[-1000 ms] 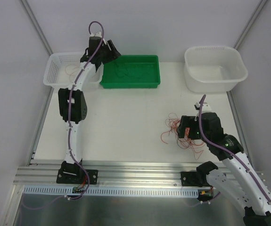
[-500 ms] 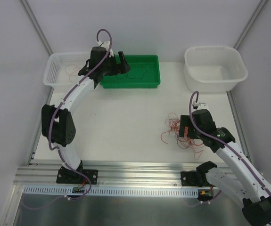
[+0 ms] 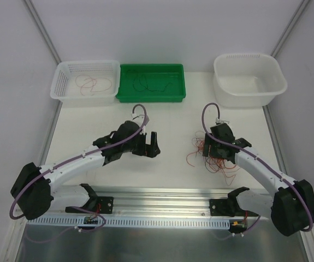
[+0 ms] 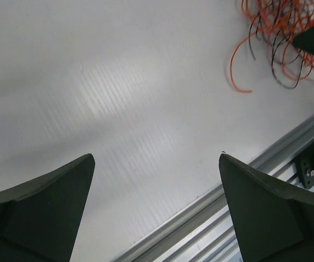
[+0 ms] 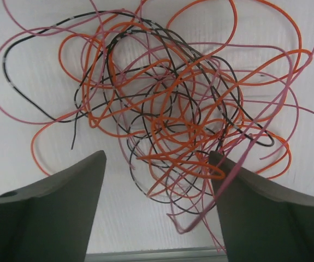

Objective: Untangle the cables

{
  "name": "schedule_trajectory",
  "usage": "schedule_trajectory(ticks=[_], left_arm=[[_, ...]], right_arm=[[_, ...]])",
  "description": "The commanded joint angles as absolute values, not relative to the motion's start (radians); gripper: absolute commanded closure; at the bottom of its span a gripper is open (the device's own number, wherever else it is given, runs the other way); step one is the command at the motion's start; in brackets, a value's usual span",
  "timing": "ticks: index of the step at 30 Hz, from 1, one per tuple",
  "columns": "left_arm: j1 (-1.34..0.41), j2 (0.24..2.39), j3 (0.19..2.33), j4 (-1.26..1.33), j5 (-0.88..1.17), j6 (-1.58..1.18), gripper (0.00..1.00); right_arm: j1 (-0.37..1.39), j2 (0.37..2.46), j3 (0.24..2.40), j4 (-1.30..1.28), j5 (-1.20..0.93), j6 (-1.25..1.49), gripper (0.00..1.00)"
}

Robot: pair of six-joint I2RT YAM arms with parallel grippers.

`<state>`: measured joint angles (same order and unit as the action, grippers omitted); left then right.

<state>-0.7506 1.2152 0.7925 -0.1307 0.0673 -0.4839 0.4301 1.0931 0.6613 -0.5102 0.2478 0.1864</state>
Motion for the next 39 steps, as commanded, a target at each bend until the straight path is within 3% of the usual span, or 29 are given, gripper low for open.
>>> schedule_trajectory(ticks=[1,2,4,6,7,9,19,28,39], left_arm=[[-0.813,1.117,0.687,-0.112,-0.035,-0.592,0.01],[-0.833,1.099,0.667,-0.109,-0.067,-0.607,0.01],[-0.873,1.092,0.62,-0.107,-0.087,-0.644,0.01],[-0.902,1.094,0.594,-0.103,-0.101,-0.676,0.01],[-0.908,1.097,0.592,-0.1,-0.104,-0.686,0.01],[-0.926,1.109,0.598,-0.091,-0.113,-0.704,0.01],[-0.94,1.209,0.727,-0.037,-0.12,-0.69,0.01],[-0.94,1.472,0.902,0.054,-0.117,-0.678,0.05],[-0.939,1.756,1.097,0.048,-0.247,-0.658,0.25]], right_arm=[[0.428,1.135,0.644,-0.411,0.276,0.233,0.24],[0.434,1.143,0.64,-0.402,0.278,0.235,0.38],[0.454,1.161,0.64,-0.385,0.265,0.232,0.51],[0.509,1.148,0.647,-0.371,0.25,0.224,0.72],[0.547,1.134,0.65,-0.362,0.227,0.221,0.88],[0.578,1.086,0.663,-0.339,0.166,0.212,0.99],[0.635,0.888,0.762,-0.391,-0.043,0.127,0.99],[0.64,0.819,0.752,-0.439,-0.025,0.121,0.99],[0.646,0.787,0.71,-0.422,-0.04,0.144,0.99]])
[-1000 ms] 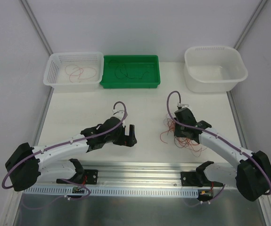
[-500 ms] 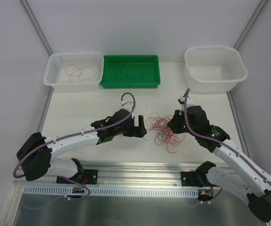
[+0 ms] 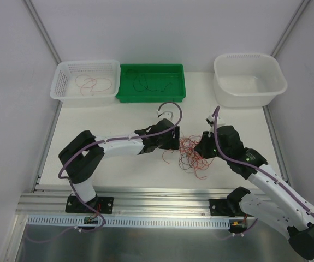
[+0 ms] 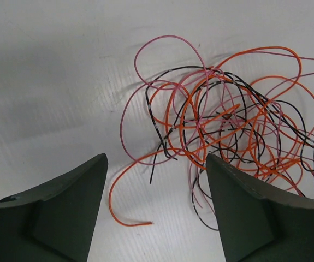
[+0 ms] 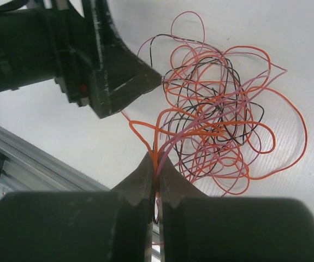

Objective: Untangle the cables

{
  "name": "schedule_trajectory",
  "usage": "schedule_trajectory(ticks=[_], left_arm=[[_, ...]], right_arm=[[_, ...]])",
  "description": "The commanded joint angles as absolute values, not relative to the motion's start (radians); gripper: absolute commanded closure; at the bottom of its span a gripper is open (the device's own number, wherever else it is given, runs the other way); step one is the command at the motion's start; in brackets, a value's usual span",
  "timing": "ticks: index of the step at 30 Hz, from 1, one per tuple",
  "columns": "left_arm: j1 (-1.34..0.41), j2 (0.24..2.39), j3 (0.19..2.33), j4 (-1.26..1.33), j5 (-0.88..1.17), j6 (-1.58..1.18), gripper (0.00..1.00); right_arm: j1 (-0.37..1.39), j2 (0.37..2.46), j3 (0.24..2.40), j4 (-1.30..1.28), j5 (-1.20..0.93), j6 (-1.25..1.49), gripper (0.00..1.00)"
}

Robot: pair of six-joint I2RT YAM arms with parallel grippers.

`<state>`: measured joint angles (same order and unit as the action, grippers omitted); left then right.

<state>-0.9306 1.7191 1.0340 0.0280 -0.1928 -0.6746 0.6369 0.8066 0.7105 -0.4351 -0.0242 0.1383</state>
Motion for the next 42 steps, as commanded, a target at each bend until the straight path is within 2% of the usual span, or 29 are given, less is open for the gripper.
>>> schedule_trajectory(ticks=[1,3,6,7,9,11,17,23,31,37,42], left_arm=[[-0.94,1.787,1.107,0.046,-0.255,-0.658,0.29],[-0.939,1.815,1.138,0.043,-0.276,-0.652,0.34],[-0.939,1.864,1.176,0.037,-0.301,-0.635,0.51],[-0.939,1.884,1.184,0.026,-0.308,-0.631,0.64],[-0.937,1.891,1.19,0.014,-0.322,-0.624,0.77],[-0.928,1.882,1.169,0.005,-0.357,-0.618,1.0],[-0.81,1.714,1.013,-0.046,-0.394,-0.578,1.0],[-0.542,1.415,0.901,-0.127,-0.388,-0.462,1.0],[-0.28,1.083,1.012,-0.337,-0.324,-0.328,1.0],[-0.241,1.008,1.138,-0.428,-0.325,-0.206,1.0],[-0.158,0.985,1.129,-0.454,-0.477,-0.118,1.0]], right_arm=[[0.647,0.787,0.706,-0.42,-0.04,0.146,0.99],[0.652,0.788,0.704,-0.416,-0.043,0.152,0.99],[0.66,0.787,0.698,-0.411,-0.044,0.156,0.99],[0.66,0.785,0.696,-0.414,-0.041,0.158,0.99],[0.661,0.779,0.695,-0.423,-0.019,0.158,0.99],[0.661,0.77,0.696,-0.448,-0.006,0.15,0.99],[0.654,0.742,0.715,-0.557,0.231,0.118,0.99],[0.557,0.729,0.764,-0.646,0.351,0.12,0.99],[0.384,0.745,0.87,-0.676,0.319,0.097,0.99],[0.364,0.781,0.922,-0.663,0.258,0.091,0.99],[0.344,0.827,0.924,-0.683,0.299,0.11,0.99]])
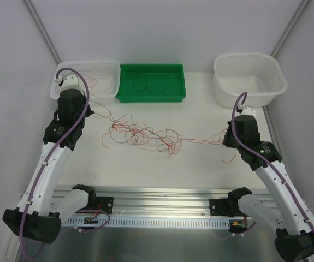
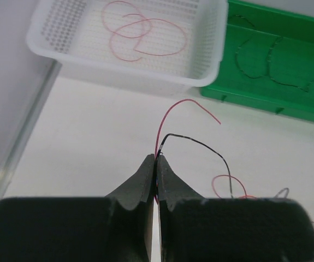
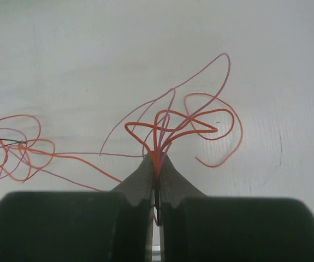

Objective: Untangle the cables

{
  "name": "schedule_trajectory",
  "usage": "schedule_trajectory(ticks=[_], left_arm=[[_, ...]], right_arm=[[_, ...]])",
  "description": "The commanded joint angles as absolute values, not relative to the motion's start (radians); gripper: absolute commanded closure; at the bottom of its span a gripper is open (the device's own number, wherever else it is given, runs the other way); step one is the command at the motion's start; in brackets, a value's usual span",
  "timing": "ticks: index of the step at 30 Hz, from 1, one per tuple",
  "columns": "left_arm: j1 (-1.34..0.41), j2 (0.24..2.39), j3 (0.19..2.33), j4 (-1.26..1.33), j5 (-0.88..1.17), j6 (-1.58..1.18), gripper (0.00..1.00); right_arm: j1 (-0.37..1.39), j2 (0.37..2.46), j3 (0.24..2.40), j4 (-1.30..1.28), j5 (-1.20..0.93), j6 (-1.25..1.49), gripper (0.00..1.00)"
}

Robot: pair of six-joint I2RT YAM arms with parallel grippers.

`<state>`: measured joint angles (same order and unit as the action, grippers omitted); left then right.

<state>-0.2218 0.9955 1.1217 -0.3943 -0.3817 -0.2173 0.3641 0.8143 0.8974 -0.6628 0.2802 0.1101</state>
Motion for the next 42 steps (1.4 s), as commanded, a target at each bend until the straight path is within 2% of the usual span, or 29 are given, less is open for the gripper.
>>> schedule_trajectory(ticks=[1,8,13,15,19,27,34,36,39,40,42], left_arm=[[-0.138,0.983,1.103,-0.456,-0.485,-0.112,1.0],[-0.077,1.02,1.006,-0.466,-0.356,-0.11,1.0],[-0.058,1.017,1.002,-0.477,-0.561,-0.068,1.0],[-0.022,1.009,1.0,-0.477,-0.568,-0.071,1.0],[0.057,1.0,0.999,-0.479,-0.506,-0.089,1.0],[0.089,1.0,0.996,-0.477,-0.531,-0.087,1.0],[0.112,0.997,0.989,-0.477,-0.557,-0.084,1.0],[0.114,0.999,0.989,-0.477,-0.554,-0.084,1.0],[0.113,0.993,0.991,-0.476,-0.5,-0.092,1.0],[0.114,0.989,0.991,-0.474,-0.424,-0.098,1.0],[0.114,0.974,0.983,-0.463,-0.304,-0.11,1.0]], right_arm=[[0.338,0.837,0.917,-0.684,0.296,0.121,0.99],[0.327,0.934,0.828,-0.664,0.167,0.189,0.99],[0.327,0.943,0.811,-0.675,0.231,0.181,0.99],[0.315,0.937,0.84,-0.707,0.291,0.167,0.99],[0.181,0.905,0.96,-0.755,0.235,0.129,0.99],[0.137,0.923,1.368,-0.787,0.241,0.1,0.99],[0.075,0.985,1.546,-0.753,0.244,0.098,0.99],[0.075,0.988,1.537,-0.727,0.177,0.112,0.99],[0.078,1.015,1.448,-0.707,-0.062,0.139,0.97],[0.096,1.022,1.413,-0.698,-0.149,0.147,0.96],[0.15,1.028,1.266,-0.66,-0.158,0.16,0.96]])
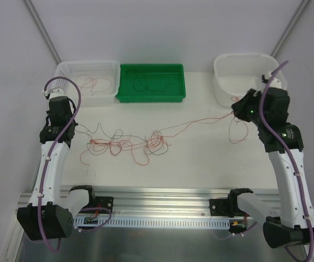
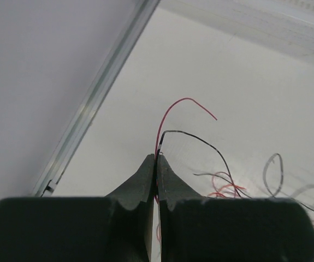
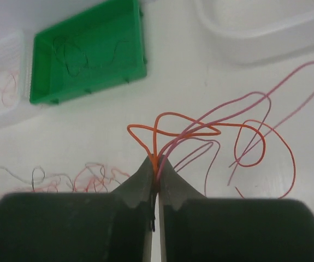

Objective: Untangle the cables

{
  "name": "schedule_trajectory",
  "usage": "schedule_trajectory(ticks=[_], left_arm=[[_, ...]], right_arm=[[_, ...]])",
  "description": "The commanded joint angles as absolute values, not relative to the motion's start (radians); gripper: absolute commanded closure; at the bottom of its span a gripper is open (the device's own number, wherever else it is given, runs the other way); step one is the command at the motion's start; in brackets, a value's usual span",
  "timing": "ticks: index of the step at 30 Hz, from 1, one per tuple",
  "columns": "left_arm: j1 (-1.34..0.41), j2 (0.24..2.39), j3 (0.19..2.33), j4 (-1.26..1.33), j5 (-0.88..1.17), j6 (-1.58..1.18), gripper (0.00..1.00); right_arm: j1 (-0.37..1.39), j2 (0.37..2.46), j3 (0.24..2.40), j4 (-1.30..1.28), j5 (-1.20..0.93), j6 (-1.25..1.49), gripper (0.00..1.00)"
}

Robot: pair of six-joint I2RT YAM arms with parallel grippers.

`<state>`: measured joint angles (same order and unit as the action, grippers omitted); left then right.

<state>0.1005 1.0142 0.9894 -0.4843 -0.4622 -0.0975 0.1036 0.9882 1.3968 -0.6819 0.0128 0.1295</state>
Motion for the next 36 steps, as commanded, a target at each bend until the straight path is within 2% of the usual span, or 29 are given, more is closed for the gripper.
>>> schedule_trajectory(ticks=[1,3,4,6,7,10,16,24,27,33,36], left_arm=[[0.11,0.973,0.977,-0.457,-0.261,-0.112,1.0],[0.11,0.98,0.973,-0.454,-0.155,-0.12,1.0],[0.107,0.982,0.973,-0.451,-0.123,-0.121,1.0],[0.104,0.988,0.971,-0.445,-0.059,-0.129,1.0],[0.103,0.988,0.969,-0.443,-0.042,-0.132,1.0],[0.097,0.985,0.956,-0.426,0.024,-0.143,1.0],[0.086,0.997,0.951,-0.417,0.081,-0.146,1.0],[0.064,1.008,0.943,-0.413,0.08,-0.143,1.0],[0.06,1.008,0.943,-0.413,0.089,-0.144,1.0],[0.055,1.009,0.943,-0.411,0.089,-0.144,1.0],[0.055,1.012,0.943,-0.411,0.097,-0.146,1.0]], right_arm=[[0.217,1.028,1.217,-0.649,-0.115,0.166,0.94],[0.274,1.051,1.073,-0.626,-0.075,0.173,0.88],[0.313,1.063,1.027,-0.623,-0.055,0.185,0.72],[0.34,1.089,0.939,-0.633,-0.032,0.196,0.58],[0.371,1.097,0.918,-0.638,-0.006,0.198,0.47],[0.455,1.078,0.893,-0.634,0.05,0.186,0.3],[0.615,1.107,1.02,-0.663,0.13,0.084,0.27],[0.718,1.331,1.173,-0.603,0.124,0.084,0.28],[0.733,1.435,1.209,-0.574,0.109,0.11,0.3],[0.735,1.597,1.194,-0.517,0.132,0.23,0.42],[0.741,1.649,1.163,-0.459,0.1,0.285,0.43]])
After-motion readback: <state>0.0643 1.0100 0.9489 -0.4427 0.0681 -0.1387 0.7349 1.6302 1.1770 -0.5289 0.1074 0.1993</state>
